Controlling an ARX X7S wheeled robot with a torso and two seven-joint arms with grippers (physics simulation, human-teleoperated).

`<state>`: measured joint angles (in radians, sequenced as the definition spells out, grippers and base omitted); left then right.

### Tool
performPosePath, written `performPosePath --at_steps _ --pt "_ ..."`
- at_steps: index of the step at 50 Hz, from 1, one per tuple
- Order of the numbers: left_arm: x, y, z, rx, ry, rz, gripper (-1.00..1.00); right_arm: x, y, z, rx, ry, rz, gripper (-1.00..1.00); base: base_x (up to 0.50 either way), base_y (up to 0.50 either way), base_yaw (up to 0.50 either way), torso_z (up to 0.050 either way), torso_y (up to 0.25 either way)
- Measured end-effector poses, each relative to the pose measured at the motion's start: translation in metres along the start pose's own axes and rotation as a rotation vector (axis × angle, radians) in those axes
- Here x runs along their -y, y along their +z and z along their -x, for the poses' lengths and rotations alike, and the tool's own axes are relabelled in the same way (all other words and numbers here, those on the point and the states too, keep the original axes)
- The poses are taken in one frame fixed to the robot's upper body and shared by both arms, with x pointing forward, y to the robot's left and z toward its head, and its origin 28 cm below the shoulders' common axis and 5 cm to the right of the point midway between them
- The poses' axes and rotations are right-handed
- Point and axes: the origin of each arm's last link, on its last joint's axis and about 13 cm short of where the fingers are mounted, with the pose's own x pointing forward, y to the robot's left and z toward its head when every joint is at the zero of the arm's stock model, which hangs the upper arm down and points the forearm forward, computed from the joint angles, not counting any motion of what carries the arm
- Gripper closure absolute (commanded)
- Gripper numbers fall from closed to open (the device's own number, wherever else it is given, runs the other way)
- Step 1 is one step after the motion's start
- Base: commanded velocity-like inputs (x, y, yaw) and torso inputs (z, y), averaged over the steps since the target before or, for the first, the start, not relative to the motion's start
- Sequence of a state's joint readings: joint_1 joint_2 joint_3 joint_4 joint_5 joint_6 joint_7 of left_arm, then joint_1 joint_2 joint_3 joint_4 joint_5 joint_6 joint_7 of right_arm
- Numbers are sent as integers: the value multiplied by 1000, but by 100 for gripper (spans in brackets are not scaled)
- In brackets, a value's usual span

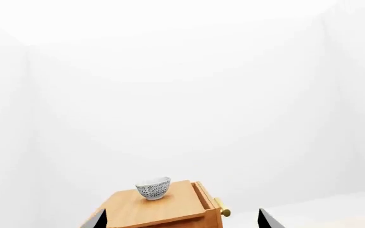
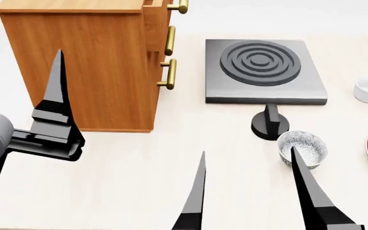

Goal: Pick the akita bowl on the wooden cabinet and place it on the plate.

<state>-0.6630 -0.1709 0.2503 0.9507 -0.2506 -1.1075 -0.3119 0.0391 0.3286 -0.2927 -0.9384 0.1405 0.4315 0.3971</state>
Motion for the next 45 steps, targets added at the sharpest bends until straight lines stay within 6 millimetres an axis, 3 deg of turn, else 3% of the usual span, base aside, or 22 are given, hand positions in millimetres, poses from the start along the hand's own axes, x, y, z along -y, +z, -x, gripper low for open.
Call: performPosePath --at_steps 24,38,45 --pt "0 15 -1 42 -15 -12 -100 0 3 1 22 9 -14 -100 467 0 0 0 0" --pt "1 16 1 45 -22 -14 -100 0 4 1 31 -12 -7 -100 24 0 0 0 0" --pt "1 16 2 48 -25 -13 -100 0 5 2 41 -7 -10 -100 389 0 0 0 0"
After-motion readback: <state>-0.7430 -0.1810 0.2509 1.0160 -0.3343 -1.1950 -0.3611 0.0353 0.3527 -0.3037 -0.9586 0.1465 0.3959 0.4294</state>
